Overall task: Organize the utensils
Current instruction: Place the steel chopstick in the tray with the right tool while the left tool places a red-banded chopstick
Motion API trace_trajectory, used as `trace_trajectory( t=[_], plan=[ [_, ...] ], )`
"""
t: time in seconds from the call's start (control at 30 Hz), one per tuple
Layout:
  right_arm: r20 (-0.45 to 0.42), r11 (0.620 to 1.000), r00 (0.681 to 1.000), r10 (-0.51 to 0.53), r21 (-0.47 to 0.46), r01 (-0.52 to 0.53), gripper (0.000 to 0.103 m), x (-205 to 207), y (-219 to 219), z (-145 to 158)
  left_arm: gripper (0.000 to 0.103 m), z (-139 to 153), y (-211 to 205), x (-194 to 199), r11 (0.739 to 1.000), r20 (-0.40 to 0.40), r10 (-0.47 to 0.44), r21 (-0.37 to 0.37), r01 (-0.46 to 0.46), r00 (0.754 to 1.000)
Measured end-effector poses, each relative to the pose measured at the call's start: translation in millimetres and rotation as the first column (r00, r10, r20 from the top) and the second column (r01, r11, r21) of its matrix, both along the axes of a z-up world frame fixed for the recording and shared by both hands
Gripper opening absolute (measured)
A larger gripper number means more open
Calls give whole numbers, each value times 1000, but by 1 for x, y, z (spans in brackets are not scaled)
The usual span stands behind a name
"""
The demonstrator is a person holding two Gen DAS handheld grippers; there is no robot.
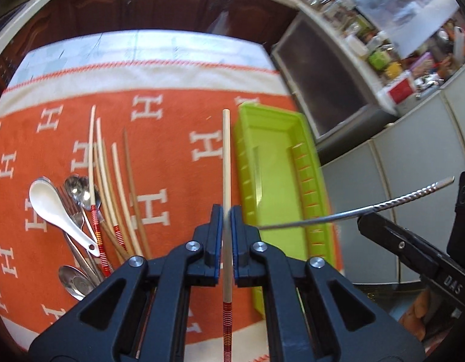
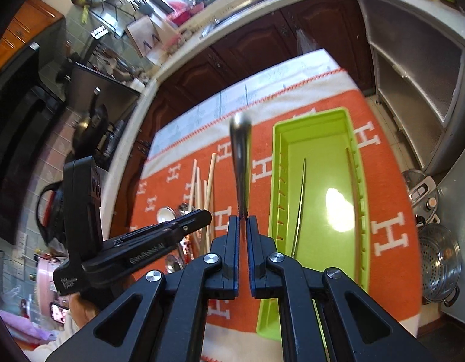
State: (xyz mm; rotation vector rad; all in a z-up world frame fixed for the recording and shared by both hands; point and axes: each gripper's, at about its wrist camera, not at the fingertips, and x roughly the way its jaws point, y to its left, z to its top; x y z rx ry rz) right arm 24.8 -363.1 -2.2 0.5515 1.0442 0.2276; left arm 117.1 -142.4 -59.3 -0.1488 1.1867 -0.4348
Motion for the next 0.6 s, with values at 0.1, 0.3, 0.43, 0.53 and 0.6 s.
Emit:
trace_trajectory(
  t=[0.1,0.3,0.43,0.53,0.6],
  plan=[
    [50,1000,999,-21,-2,21,0,-21,-18,26,3,20,-9,-7,999,29,-26,-30,27,999],
    [113,996,993,-43,-72,52,0,-56,-35,66,3,27,-47,-12,995,39,-82,-55,84,996],
    [87,994,995,-47,-90,54,0,-62,-33,68,3,6,-67,-1,997,22,-76,-24,76,997],
    [48,995,998,-51,-82,55,0,-61,-34,57,3,-18,-74,9,998,-16,-58,1,58,998],
    [20,995,998,-59,-84,60,0,-56,-32,46,3,-32,-80,16,999,-38,-51,14,52,998]
  ],
)
